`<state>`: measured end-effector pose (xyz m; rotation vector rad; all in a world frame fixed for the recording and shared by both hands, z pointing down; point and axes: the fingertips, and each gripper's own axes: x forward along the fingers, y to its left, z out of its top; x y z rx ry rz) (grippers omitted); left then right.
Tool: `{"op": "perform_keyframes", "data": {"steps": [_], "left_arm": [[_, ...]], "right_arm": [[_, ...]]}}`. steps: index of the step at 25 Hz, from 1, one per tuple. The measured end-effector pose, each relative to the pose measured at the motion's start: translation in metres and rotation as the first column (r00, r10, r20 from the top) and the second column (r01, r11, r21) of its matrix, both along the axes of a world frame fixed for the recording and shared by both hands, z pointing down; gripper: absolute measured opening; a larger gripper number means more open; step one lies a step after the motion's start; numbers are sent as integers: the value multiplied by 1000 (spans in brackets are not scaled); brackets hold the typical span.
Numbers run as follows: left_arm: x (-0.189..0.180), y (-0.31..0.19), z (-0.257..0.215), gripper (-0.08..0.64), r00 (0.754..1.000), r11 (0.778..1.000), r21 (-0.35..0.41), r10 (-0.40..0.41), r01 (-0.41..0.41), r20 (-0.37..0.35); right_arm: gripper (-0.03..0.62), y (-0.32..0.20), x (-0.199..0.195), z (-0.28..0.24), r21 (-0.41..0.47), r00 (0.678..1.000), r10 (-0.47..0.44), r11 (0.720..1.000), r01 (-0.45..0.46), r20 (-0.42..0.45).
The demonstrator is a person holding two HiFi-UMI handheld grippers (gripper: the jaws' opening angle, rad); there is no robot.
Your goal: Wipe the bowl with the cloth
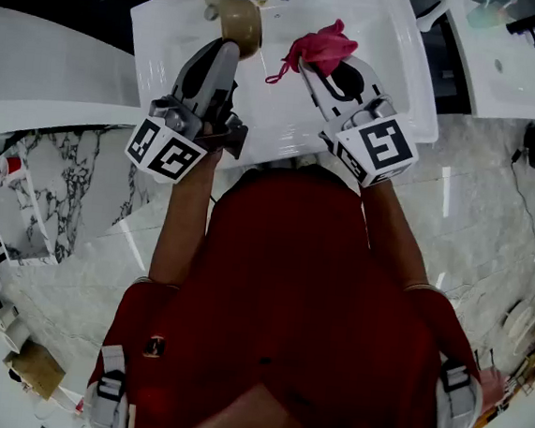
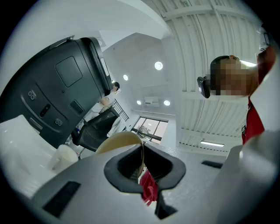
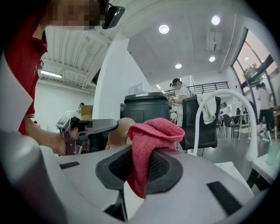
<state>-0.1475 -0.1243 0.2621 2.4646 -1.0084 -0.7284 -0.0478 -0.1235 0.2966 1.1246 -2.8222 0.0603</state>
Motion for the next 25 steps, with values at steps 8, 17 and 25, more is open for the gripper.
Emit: {"op": "perform_keyframes", "data": {"steps": [8, 17, 25], "left_arm": [[11, 2, -5, 20, 1000, 1000, -4, -5, 5, 16], [13, 5, -1, 21, 999, 1000, -22, -7, 8, 31], [19, 5, 10, 21, 1000, 999, -54, 10, -9, 27]], "right_arm": [[54, 7, 7, -9, 14, 999, -48, 999, 48, 20], [54, 14, 12, -31, 84, 994, -98, 992, 94, 43], [54, 18, 13, -55, 126, 985, -139, 984, 127, 97]]}}
